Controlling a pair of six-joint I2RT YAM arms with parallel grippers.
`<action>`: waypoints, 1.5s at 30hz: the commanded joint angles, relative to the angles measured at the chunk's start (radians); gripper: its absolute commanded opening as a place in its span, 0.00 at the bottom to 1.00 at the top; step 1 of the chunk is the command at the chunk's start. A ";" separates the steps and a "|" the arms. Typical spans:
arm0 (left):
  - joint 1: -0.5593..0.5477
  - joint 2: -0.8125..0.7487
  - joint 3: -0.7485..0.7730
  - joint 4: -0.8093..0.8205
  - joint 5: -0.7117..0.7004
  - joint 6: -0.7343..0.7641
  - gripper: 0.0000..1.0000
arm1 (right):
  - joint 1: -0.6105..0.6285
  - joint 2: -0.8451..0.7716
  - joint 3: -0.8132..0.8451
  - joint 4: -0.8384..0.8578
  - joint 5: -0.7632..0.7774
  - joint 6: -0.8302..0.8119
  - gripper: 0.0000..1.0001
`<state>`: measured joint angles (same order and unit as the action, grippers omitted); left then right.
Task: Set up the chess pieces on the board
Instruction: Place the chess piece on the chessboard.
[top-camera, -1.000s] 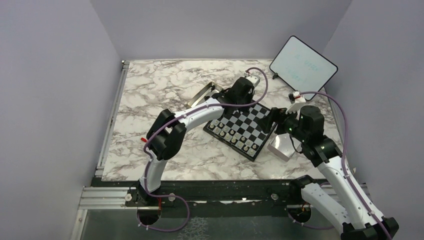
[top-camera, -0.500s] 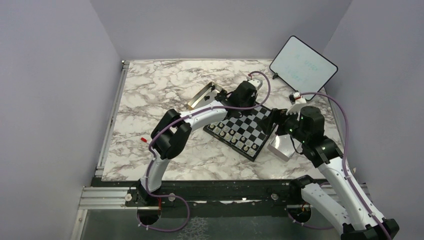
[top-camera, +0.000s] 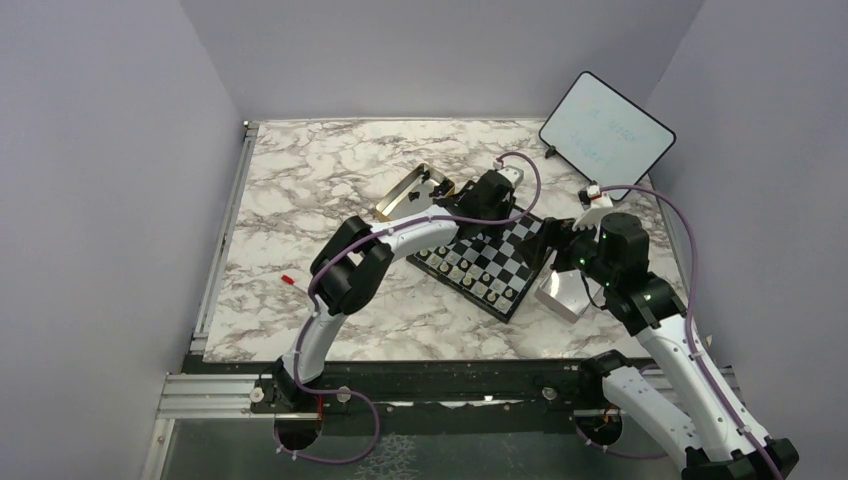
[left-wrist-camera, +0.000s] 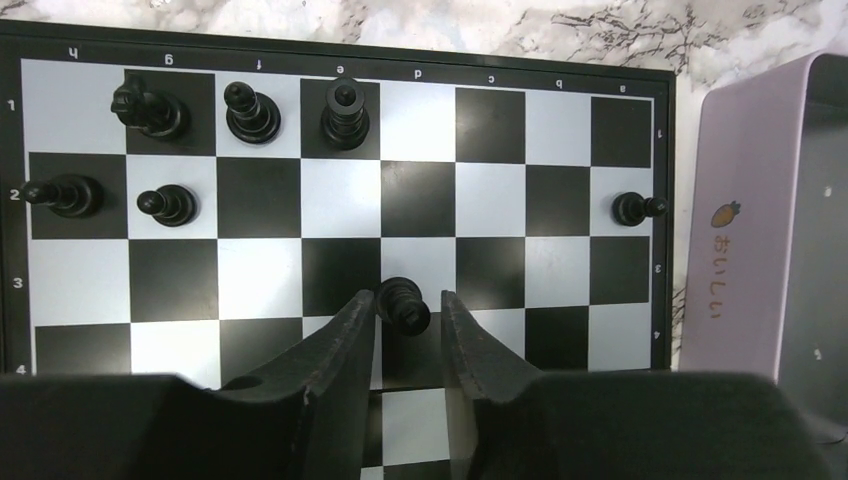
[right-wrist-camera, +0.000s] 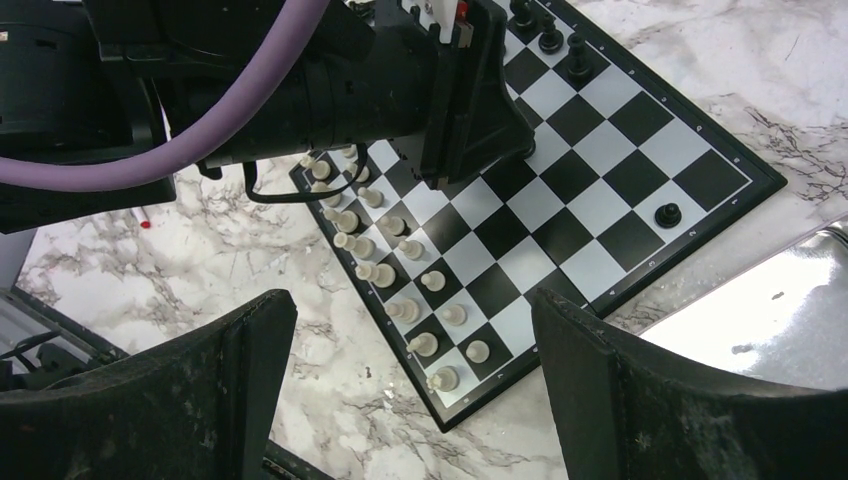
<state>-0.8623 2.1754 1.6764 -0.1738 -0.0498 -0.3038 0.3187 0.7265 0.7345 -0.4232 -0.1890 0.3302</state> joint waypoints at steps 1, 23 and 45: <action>-0.006 -0.018 0.000 0.013 0.002 -0.005 0.37 | -0.004 -0.017 0.023 -0.026 0.015 -0.003 0.93; 0.351 -0.380 -0.205 -0.037 0.398 -0.049 0.67 | -0.004 0.179 -0.005 0.076 0.113 -0.042 0.80; 0.421 -0.977 -0.712 -0.194 0.350 0.134 0.99 | 0.009 0.725 0.230 0.221 0.175 -0.083 0.44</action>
<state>-0.4408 1.2594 1.0206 -0.3363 0.3244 -0.2188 0.3199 1.4097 0.9241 -0.2348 -0.0471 0.2646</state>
